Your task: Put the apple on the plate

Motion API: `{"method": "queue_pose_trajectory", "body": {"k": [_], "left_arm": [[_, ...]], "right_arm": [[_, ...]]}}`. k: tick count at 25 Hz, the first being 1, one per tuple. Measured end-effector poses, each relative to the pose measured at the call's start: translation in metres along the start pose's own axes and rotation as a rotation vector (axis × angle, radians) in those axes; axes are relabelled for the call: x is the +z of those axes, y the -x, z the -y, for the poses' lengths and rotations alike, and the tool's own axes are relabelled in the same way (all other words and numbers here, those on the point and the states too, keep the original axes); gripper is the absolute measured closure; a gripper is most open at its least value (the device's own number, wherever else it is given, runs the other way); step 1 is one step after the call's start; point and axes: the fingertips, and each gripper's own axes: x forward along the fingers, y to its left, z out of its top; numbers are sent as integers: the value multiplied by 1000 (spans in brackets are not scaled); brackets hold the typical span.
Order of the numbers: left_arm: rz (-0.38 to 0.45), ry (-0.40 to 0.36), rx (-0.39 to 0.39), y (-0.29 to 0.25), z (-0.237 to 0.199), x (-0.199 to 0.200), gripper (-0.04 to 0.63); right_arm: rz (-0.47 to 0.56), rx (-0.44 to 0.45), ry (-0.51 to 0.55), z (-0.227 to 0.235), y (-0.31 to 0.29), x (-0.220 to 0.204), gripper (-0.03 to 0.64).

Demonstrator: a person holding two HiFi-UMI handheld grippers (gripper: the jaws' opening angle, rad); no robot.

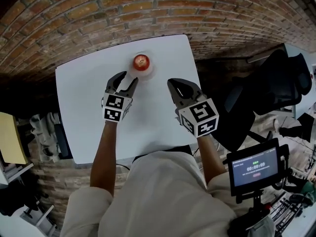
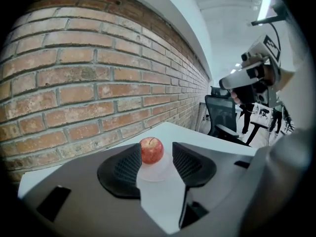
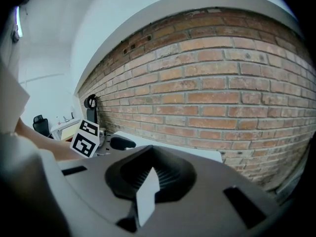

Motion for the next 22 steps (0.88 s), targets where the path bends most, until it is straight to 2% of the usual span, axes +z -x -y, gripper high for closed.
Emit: {"method": "queue_pose_trajectory", "body": {"k": [4, 9, 17, 22], "left_arm": [[38, 1, 8, 16, 4, 14, 405], [113, 5, 54, 56, 2, 33, 438], [209, -61, 126, 107, 8, 70, 488], [281, -67, 142, 135, 15, 99, 506]], "right_arm": [[21, -3, 24, -12, 10, 6, 615], [67, -12, 53, -34, 23, 17, 614], [146, -9, 87, -49, 42, 45, 614], [185, -2, 113, -57, 51, 64, 614]]}}
